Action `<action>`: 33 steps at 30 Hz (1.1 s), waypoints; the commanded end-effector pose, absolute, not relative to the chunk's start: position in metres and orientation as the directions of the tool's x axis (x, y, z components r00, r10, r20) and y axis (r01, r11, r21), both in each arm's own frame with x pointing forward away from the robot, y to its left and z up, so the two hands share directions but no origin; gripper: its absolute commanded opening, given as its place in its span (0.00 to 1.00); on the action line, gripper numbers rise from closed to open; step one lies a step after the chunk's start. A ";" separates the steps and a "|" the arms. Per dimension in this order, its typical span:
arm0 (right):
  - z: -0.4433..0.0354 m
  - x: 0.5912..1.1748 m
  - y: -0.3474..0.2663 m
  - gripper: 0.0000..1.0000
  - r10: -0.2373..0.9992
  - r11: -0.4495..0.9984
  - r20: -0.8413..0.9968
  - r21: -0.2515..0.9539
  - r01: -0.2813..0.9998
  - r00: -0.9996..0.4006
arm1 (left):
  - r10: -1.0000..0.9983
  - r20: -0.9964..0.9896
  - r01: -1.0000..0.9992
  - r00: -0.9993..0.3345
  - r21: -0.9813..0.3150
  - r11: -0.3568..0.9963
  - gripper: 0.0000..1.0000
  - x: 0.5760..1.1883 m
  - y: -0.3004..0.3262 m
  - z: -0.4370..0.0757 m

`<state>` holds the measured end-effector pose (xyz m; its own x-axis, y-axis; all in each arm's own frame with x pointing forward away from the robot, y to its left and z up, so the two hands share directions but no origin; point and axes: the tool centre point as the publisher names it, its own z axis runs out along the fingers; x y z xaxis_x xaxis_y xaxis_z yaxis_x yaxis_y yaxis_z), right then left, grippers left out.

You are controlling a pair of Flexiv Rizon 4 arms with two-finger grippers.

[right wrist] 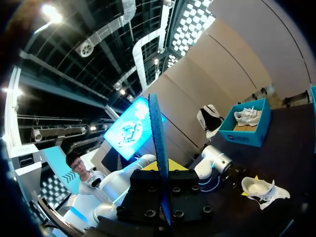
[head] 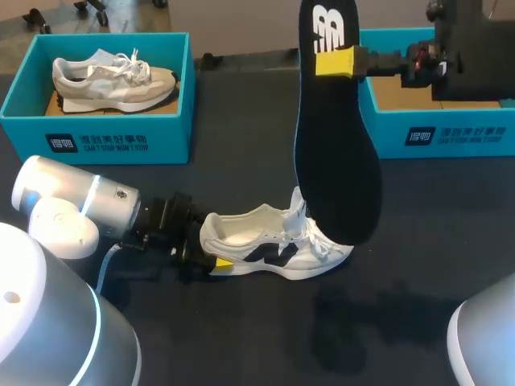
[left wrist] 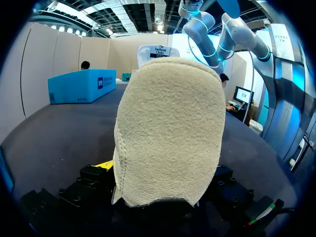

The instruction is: Take the shoe out of the shoebox, open the shoe tongue, remove and reinsert the insole, then place the shoe into the shoebox

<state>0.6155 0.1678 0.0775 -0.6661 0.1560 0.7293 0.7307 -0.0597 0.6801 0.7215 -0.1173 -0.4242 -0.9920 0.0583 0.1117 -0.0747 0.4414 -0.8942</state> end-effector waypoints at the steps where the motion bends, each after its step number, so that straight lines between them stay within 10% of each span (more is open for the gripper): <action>1: 0.076 0.616 0.170 0.00 0.156 -0.062 0.730 0.680 0.731 -0.665 | 0.060 0.113 -0.075 -0.992 -0.893 0.445 0.47 0.721 -0.118 -0.425; 3: 0.076 0.616 0.170 0.00 0.156 -0.062 0.730 0.680 0.731 -0.665 | 0.077 0.103 -0.057 -0.992 -0.890 0.453 1.00 0.718 -0.118 -0.422; 33: 0.076 0.616 0.170 0.00 0.156 -0.062 0.730 0.680 0.731 -0.665 | 0.066 0.148 -0.059 -0.987 -0.708 0.704 1.00 0.723 -0.071 -0.385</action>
<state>0.6143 0.1664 0.0759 -0.6669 0.1553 0.7288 0.7297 -0.0621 0.6809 0.7197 -0.0736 -0.3931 -0.9896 0.0634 0.1288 -0.0557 0.6574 -0.7515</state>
